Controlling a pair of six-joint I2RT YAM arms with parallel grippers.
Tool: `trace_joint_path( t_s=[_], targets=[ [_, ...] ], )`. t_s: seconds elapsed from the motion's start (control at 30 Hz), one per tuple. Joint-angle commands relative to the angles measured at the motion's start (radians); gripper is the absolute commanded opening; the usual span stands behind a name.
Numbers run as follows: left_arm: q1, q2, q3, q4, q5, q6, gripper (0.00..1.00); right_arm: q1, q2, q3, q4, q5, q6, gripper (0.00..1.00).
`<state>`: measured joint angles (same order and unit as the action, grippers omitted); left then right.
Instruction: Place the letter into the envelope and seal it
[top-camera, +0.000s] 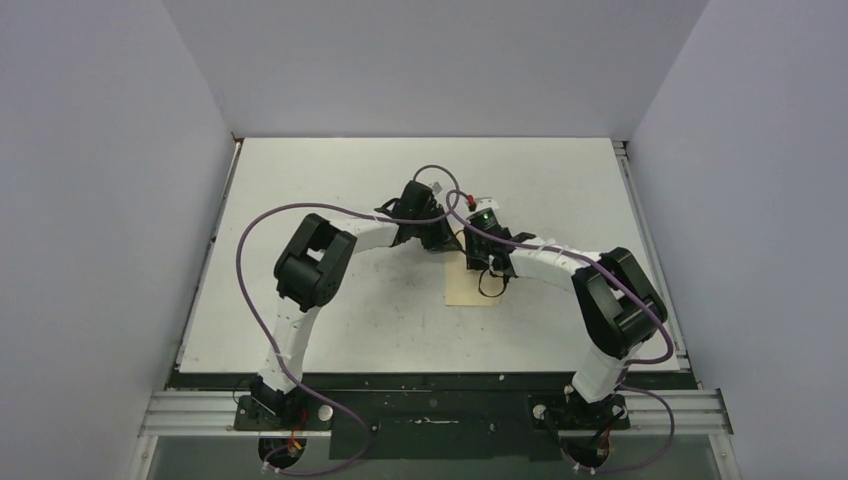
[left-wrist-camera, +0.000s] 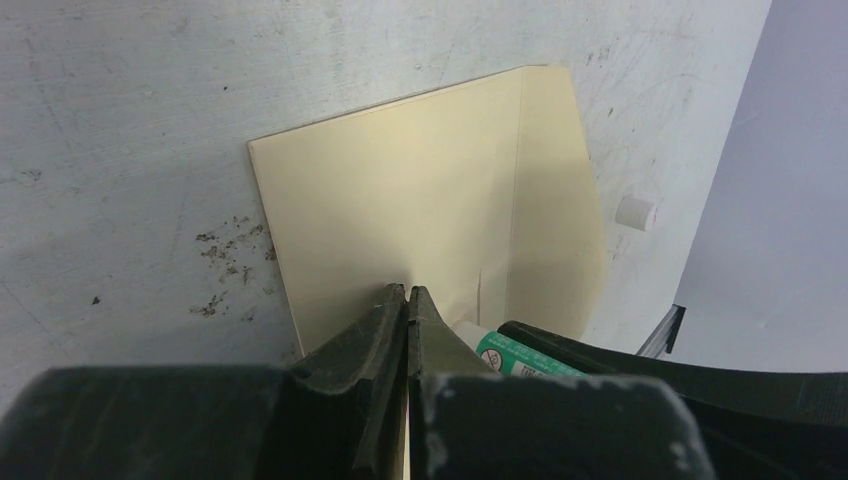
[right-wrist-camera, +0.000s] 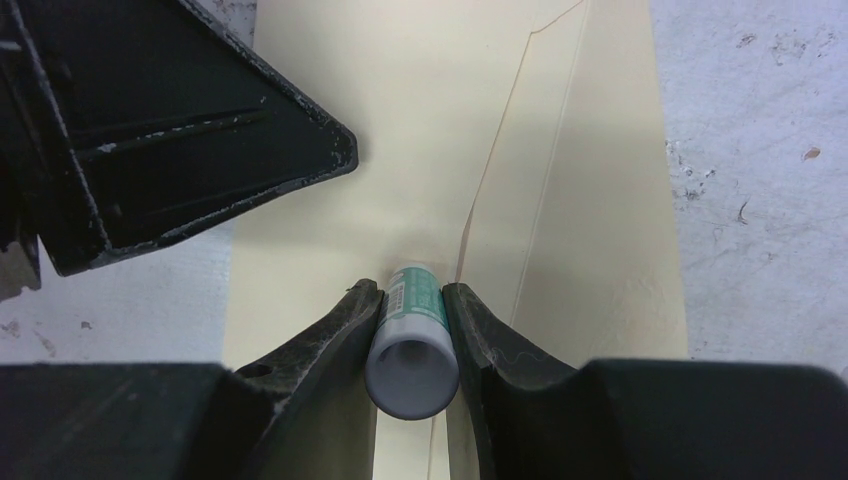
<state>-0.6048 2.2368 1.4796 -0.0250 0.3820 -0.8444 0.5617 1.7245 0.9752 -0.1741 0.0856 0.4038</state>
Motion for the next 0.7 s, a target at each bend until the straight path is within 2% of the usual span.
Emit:
trace_joint_path(
  t_s=[0.0, 0.47, 0.67],
  targets=[
    [-0.005, 0.109, -0.014, -0.224, -0.051, -0.008, 0.0, 0.041, -0.006, -0.045, 0.017, 0.039, -0.026, 0.05],
    [0.003, 0.109, -0.063, -0.201, -0.054, -0.066, 0.0, 0.09, -0.124, -0.165, -0.009, 0.003, 0.008, 0.05],
    [0.006, 0.107, -0.081, -0.177, -0.034, -0.061, 0.0, 0.049, -0.075, -0.158, 0.045, -0.016, 0.005, 0.05]
  ],
)
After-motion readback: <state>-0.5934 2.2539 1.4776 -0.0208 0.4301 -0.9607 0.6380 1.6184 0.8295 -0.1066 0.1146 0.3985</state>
